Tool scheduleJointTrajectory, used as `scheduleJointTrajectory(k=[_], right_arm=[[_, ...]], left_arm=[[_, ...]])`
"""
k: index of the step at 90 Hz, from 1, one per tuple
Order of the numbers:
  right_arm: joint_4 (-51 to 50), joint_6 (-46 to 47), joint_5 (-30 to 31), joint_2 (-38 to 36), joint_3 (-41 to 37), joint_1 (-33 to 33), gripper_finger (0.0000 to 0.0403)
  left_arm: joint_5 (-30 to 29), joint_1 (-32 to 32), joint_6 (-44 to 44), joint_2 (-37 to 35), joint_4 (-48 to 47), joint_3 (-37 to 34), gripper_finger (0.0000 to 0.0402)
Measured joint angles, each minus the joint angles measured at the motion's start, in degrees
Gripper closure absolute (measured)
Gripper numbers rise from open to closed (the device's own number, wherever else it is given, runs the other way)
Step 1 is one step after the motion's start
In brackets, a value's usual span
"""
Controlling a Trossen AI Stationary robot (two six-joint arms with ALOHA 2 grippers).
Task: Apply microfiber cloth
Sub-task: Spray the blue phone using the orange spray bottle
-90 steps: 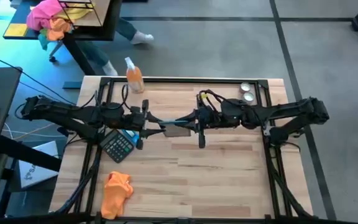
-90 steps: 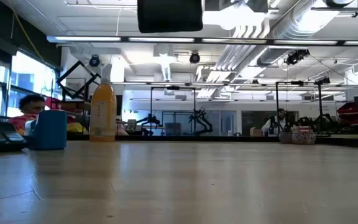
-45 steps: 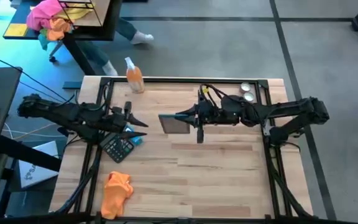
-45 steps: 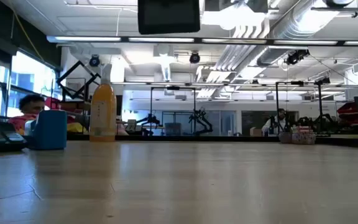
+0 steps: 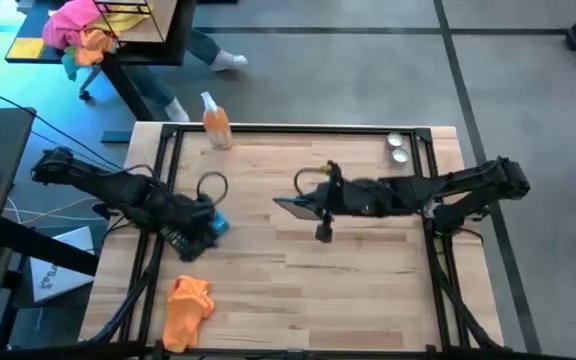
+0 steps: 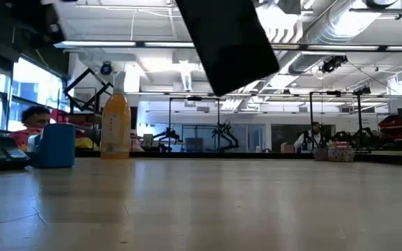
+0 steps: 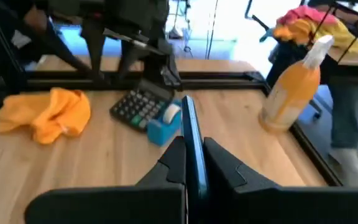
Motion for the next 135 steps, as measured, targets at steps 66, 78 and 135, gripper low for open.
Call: scheduleJointTrajectory(k=[66, 78, 135], right_arm=[[-6.7, 5.2, 12.9, 5.1, 0.0, 9.5, 0.0403], [-7.9, 3.9, 13.9, 2.0, 0.0, 9.5, 0.0403], [-26.1, 11.0, 15.3, -13.9, 0.0, 9.0, 0.0403]], left_arm=[[-6.5, -30.7, -21.9, 23.8, 5.9, -0.1, 0.022], [-9.6, -31.7, -13.8, 27.9, 5.7, -0.1, 0.0209], [-15.4, -22.5, -4.9, 29.2, 6.3, 5.2, 0.0209]])
